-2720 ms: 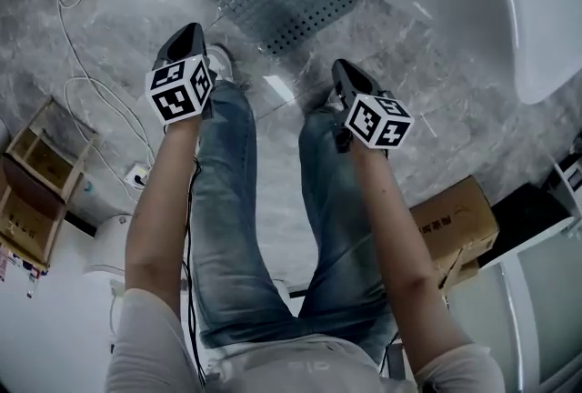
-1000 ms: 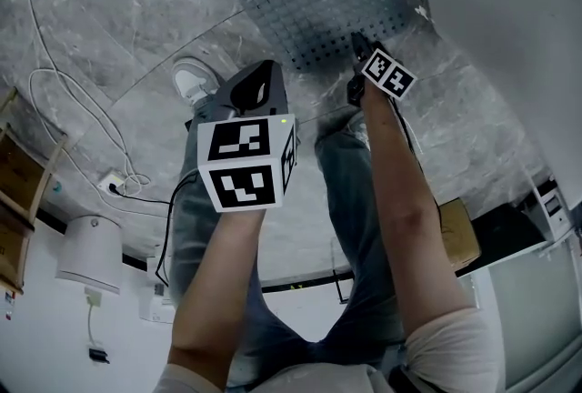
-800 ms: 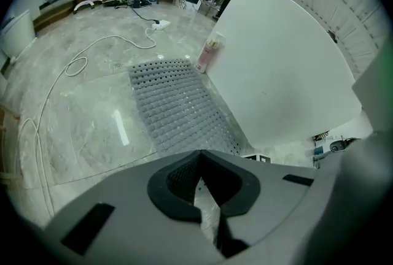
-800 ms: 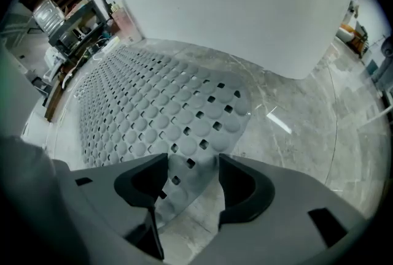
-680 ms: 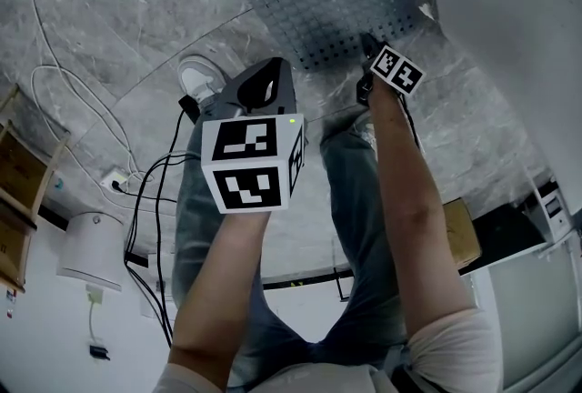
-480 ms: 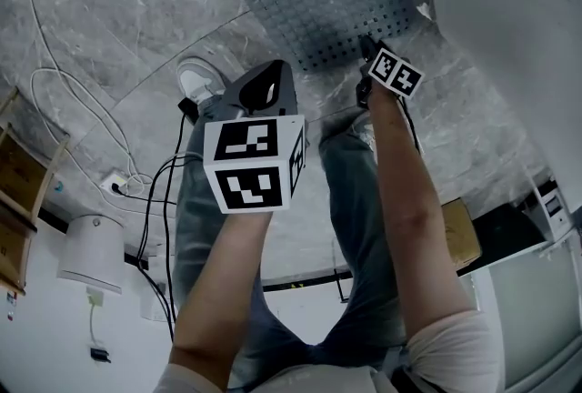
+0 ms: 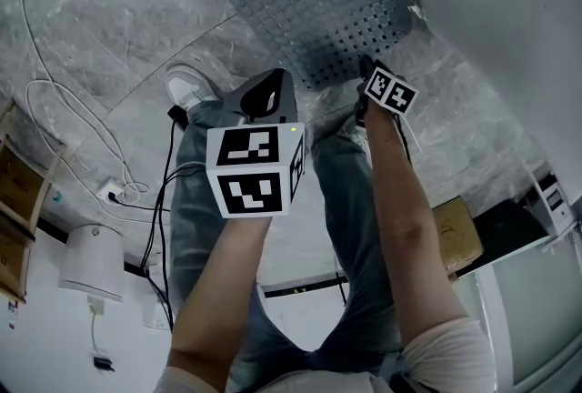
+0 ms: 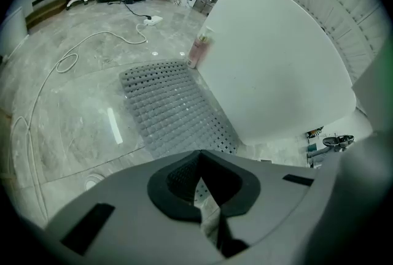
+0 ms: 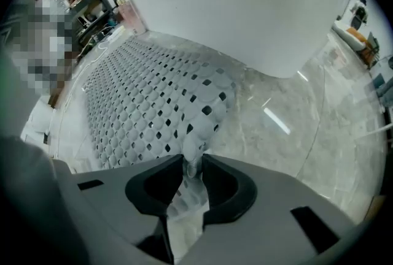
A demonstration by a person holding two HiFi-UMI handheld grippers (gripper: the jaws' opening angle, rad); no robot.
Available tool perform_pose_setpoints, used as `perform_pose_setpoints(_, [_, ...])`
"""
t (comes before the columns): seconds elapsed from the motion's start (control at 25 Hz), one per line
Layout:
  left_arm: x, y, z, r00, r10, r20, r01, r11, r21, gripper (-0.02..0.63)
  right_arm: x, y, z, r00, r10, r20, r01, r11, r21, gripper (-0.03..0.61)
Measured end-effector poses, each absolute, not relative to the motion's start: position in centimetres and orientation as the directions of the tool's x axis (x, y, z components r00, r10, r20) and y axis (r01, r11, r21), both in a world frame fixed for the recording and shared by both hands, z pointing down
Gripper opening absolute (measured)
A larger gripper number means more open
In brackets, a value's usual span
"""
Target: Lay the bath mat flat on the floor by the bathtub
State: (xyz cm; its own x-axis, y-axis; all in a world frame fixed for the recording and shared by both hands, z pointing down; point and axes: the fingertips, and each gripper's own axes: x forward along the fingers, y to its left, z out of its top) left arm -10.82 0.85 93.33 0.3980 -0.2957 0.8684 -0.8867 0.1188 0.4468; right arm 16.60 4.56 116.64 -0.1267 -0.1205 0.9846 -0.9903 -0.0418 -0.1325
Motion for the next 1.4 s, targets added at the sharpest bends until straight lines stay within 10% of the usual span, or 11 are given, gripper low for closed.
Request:
perform_pose_setpoints(0.6, [-10.3, 1.6, 94.3, 0.379, -0.268, 0.886, -0.899, 0.119, 0.421, 0.015, 24.8, 10.6, 117.5, 0.028, 0.006, 1.0, -0.99, -0.141, 0.028, 0.214])
perform_pose_setpoints(0.88, [-10.3, 1.5, 94.3, 0.376, -0.265, 0.888, -0.903, 0.11, 0.416, 0.016, 25.2, 7.9, 115.3, 0.14, -0.146, 0.979, -0.988, -0.082, 0.129, 0.264])
perform_pose_setpoints(1.2, [-9.6, 1.5, 94.2, 0.376, -0.266, 0.888, -0.905, 0.1, 0.413, 0.015, 28.3, 4.1, 115.2, 0.041, -0.334, 0.942, -0.899, -0.424, -0.111, 0.296])
perform_pose_setpoints(1.4, [-9.5, 1.7, 94.3, 0.372, -0.26, 0.891, -0.905, 0.109, 0.41, 0.017, 26.2, 3.6, 116.2, -0.101, -0.276, 0.956, -0.937, -0.296, -0.184, 0.227])
